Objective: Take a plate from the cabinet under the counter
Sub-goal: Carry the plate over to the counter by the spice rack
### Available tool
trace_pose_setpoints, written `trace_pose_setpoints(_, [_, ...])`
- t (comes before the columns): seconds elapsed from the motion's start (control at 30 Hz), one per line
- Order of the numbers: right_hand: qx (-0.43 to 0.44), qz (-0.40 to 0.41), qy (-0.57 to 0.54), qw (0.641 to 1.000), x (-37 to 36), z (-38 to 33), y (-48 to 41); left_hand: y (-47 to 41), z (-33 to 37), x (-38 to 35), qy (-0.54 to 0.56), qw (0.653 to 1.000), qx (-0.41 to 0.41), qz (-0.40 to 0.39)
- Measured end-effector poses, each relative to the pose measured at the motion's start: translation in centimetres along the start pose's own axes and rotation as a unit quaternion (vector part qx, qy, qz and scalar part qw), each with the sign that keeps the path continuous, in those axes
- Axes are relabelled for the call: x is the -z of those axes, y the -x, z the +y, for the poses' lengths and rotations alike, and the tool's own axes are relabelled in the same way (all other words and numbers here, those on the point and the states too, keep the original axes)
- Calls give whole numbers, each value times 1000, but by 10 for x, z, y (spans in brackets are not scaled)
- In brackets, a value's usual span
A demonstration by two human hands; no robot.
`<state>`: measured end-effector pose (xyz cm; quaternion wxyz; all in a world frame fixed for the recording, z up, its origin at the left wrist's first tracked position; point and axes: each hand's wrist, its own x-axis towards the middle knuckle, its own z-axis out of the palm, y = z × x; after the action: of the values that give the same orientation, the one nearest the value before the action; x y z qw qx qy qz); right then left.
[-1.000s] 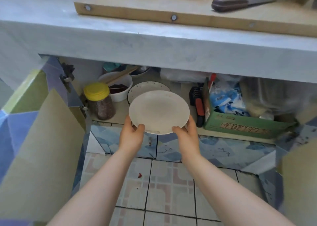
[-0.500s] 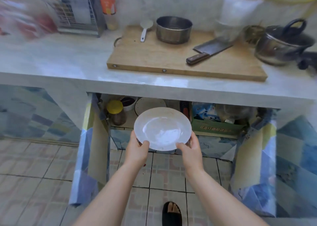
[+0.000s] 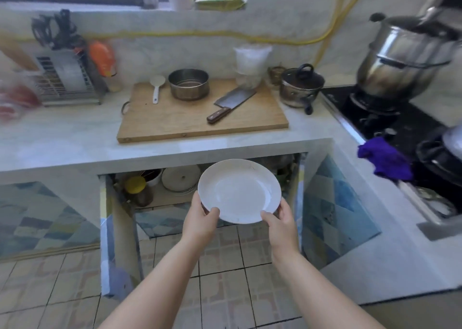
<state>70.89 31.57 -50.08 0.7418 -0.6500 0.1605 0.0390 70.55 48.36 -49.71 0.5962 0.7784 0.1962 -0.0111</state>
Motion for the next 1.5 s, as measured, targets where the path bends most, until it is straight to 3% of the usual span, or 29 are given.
trace_pose_setpoints(0.27, [31,104,-28,994,124,-63,33,58,68,-105,18,995,-39,-89])
trace_pose_setpoints(0.7, [83,255,-61,961,383,-115,138,213,143,-322,-20,969,-97,-228])
trace_pose_setpoints(0.77, [75,266,-57,959,397,-116,144,222,146,-335,-10,967,-102,-231])
trace_pose_setpoints(1.07, [75,416,-115,899,558,-114,237,346,167,-482,-44,910,-138,-389])
trace_pose_setpoints(1.5, [47,605,-177,775,684,-78,312,460,153,-629,-141,799,-166,-561])
